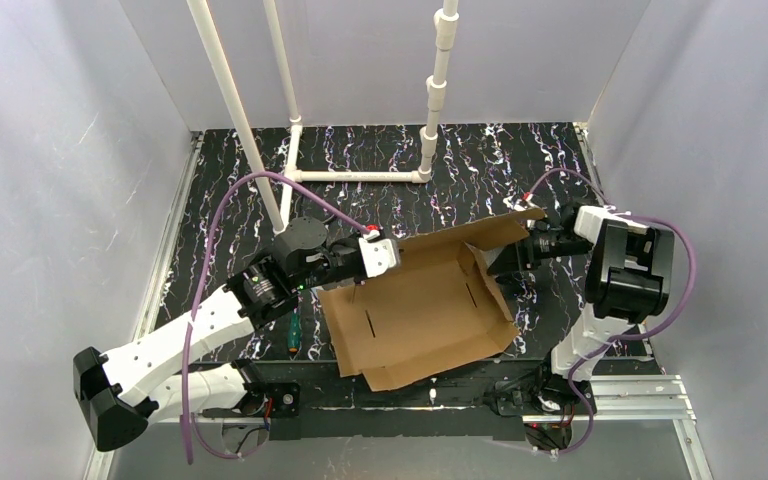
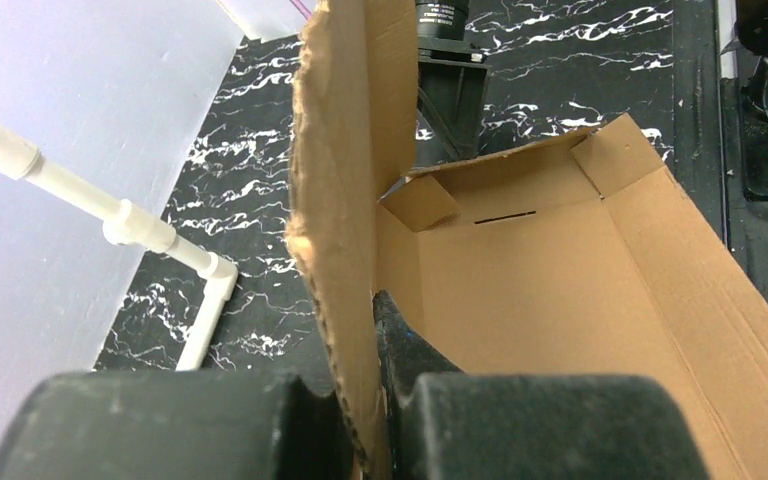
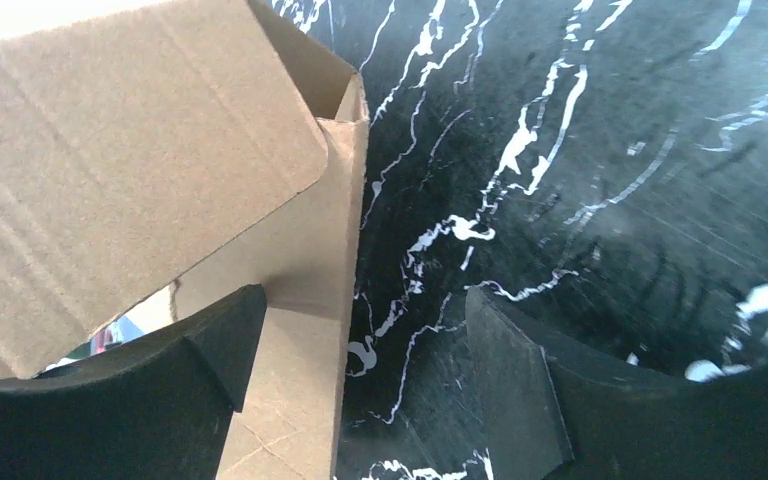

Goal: Fold the paper box

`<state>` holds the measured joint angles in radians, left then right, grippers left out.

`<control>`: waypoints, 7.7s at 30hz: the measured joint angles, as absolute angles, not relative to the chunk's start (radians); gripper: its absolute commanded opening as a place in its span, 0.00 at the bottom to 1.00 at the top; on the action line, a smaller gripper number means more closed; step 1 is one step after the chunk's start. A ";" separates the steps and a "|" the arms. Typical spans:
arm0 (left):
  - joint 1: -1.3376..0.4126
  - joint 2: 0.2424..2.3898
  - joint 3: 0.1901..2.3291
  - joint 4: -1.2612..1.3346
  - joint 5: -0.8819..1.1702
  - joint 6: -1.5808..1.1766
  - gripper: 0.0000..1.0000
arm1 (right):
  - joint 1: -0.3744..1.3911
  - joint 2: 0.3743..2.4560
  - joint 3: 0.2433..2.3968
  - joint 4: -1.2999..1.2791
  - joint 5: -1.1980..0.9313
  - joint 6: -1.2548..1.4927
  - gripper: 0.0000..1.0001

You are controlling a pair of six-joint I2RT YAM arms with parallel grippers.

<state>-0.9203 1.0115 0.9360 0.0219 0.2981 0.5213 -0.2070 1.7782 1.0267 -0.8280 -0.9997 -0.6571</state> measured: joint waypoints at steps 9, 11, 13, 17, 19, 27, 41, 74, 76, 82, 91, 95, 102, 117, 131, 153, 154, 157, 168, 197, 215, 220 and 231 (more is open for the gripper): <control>-0.920 0.993 0.894 0.073 0.222 0.480 0.00 | -0.139 1.876 1.077 -0.972 -1.065 -0.783 0.98; -0.920 0.988 0.877 0.104 0.201 0.473 0.00 | -0.139 1.919 1.105 -1.061 -1.089 -0.863 0.98; -0.920 0.989 0.876 0.127 0.189 0.477 0.00 | -0.139 1.945 1.134 -1.168 -1.121 -0.963 0.98; -0.920 1.002 0.881 0.134 0.185 0.505 0.00 | -0.139 1.896 1.139 -1.138 -1.117 -0.916 0.98; -0.920 1.019 0.897 0.136 0.154 0.506 0.00 | -0.159 1.773 1.095 -0.983 -1.097 -0.762 0.98; -0.921 1.023 0.899 0.146 0.058 0.427 0.00 | -0.153 1.268 0.905 -0.504 -0.873 -0.616 0.98; -0.921 1.021 0.898 0.149 0.005 0.307 0.00 | 0.080 1.192 0.667 -0.150 -0.567 -0.648 0.54; -0.699 1.018 0.920 0.200 0.028 -0.106 0.00 | 0.186 1.226 0.780 0.002 -0.515 -0.625 0.01; -0.679 1.021 0.931 0.205 0.054 -0.136 0.00 | 0.186 1.229 0.793 0.006 -0.522 -0.628 0.01; -0.601 1.058 0.972 0.229 0.160 -0.267 0.00 | 0.186 1.250 0.809 0.053 -0.535 -0.622 0.01; -0.520 1.152 1.039 0.299 0.253 -0.482 0.00 | 0.185 1.264 0.793 0.209 -0.522 -0.520 0.01; -0.516 1.195 1.091 0.311 0.278 -0.548 0.00 | 0.184 1.264 0.735 0.356 -0.498 -0.434 0.01; -0.513 1.227 1.101 0.326 0.297 -0.638 0.00 | 0.183 1.266 0.561 0.653 -0.460 -0.306 0.01; -0.503 1.320 1.114 0.370 0.387 -0.709 0.00 | 0.176 1.293 0.376 0.981 -0.350 -0.194 0.01; -0.420 1.385 1.235 0.344 0.551 -0.655 0.00 | 0.135 1.327 0.381 1.062 -0.303 0.016 0.01; -0.400 1.485 1.345 0.315 0.783 -0.456 0.00 | 0.245 1.610 0.387 1.485 -0.071 -0.026 0.01; -0.400 1.473 1.327 0.318 0.786 -0.450 0.00 | 0.245 1.611 0.379 1.491 -0.071 -0.030 0.01; -0.401 1.441 1.280 0.319 0.797 -0.441 0.00 | 0.245 1.612 0.344 1.504 -0.078 -0.038 0.01; -0.403 1.380 1.201 0.322 0.802 -0.423 0.00 | 0.241 1.587 0.284 1.510 -0.121 -0.070 0.05; -0.408 1.363 1.239 0.307 0.793 -0.376 0.00 | 0.202 1.371 0.969 0.074 -0.379 -0.493 0.57; -0.418 1.314 1.239 0.263 0.745 -0.386 0.00 | -0.017 1.489 1.247 -0.536 -0.529 -0.701 0.81; -0.424 1.314 1.239 0.260 0.732 -0.386 0.00 | -0.017 1.489 1.249 -0.584 -0.514 -0.709 0.76; -0.429 1.314 1.245 0.253 0.732 -0.386 0.00 | -0.017 1.531 1.248 -0.574 -0.501 -0.714 0.28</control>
<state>-0.4294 1.3140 1.2449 0.2531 0.7322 -0.3859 -0.0174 1.5314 1.2476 -0.5739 -0.5007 -0.7136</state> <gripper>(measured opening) 0.013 0.462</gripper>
